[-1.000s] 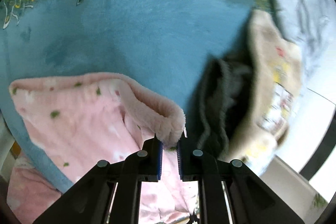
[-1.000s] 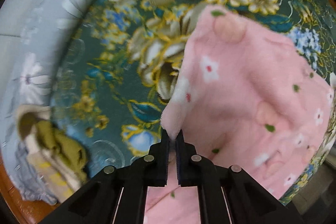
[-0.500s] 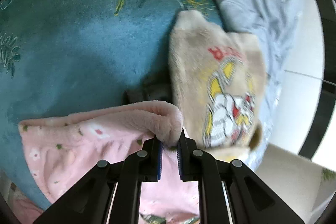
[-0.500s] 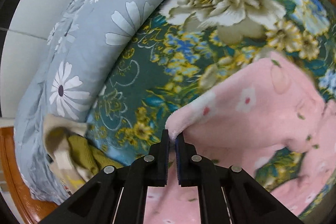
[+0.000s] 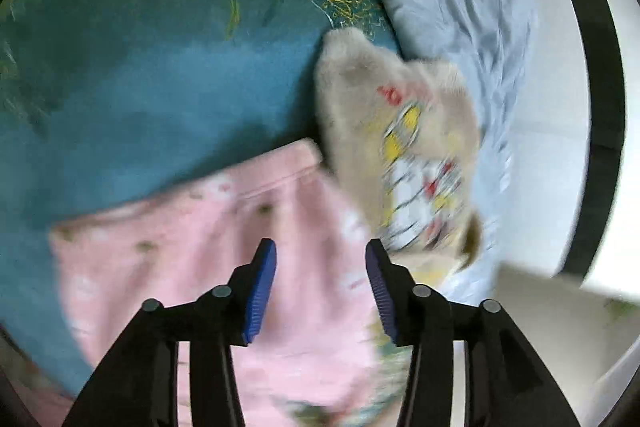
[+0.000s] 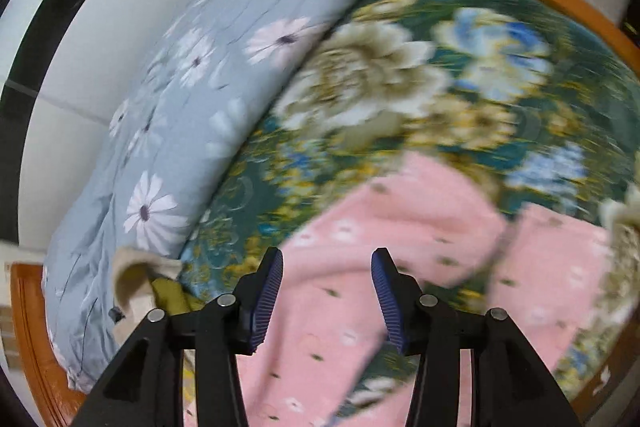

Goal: Fold clothes

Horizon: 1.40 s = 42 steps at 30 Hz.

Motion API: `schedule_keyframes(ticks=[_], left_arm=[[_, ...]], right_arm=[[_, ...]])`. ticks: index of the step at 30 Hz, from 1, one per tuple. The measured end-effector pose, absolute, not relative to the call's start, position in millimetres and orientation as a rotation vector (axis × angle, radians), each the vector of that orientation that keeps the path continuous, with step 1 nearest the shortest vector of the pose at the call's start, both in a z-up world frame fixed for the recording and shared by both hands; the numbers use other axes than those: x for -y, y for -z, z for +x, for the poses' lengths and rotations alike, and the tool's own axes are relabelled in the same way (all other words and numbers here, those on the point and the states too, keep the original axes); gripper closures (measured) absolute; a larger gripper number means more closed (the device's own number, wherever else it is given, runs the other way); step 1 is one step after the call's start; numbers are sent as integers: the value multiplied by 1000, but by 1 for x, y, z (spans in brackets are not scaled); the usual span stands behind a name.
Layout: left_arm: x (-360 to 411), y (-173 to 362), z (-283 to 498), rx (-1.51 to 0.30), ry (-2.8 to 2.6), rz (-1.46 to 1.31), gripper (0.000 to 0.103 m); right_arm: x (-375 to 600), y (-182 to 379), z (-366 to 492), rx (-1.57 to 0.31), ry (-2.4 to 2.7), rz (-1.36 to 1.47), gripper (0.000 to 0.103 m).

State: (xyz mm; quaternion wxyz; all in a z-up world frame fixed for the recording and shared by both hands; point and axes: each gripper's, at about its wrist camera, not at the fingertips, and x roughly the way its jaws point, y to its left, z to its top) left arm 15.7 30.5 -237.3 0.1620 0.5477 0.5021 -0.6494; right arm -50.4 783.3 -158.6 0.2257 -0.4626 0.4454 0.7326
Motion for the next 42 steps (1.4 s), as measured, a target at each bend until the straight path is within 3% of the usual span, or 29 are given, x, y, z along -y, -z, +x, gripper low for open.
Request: schedule_keyframes(ticks=[4,12,17,25,37,38,39,40,41,42], left_arm=[[-73,232,38,-1186,1907,1751,56],[-172,189,44,-1032,2055,1793,56],[-242,152,61,-1053,2048,1697,55],[-301,129,99,-962,1985,1739,55],[-314,107,113,-935,1926,1674,54],[-316,109,113,-940,1919,1678,54],[-318,110,112,-942,1913,1685,54],[-321,111,111,-942,1910,1692,54],[-324,112,110,-940,1909,1700,54],[-327,113,108,-936,1910,1709,54]], right_arm=[[-806,169,5,-1252,-1922,-1256,53],[-864,225,32,-1404,-1907,-1301,53],[-890,291,15,-1495,-1872,-1463,53],[-891,379,1,-1862,-1658,-1510,53],[-894,404,-9,-1872,-1491,-1510,52],[-896,406,-9,-1886,-1466,-1496,53],[-897,407,-8,-1899,-1438,-1471,63],[-899,406,-10,-1894,-1442,-1457,73],[-901,403,-12,-1879,-1466,-1455,92],[-903,398,-18,-1868,-1518,-1457,92]])
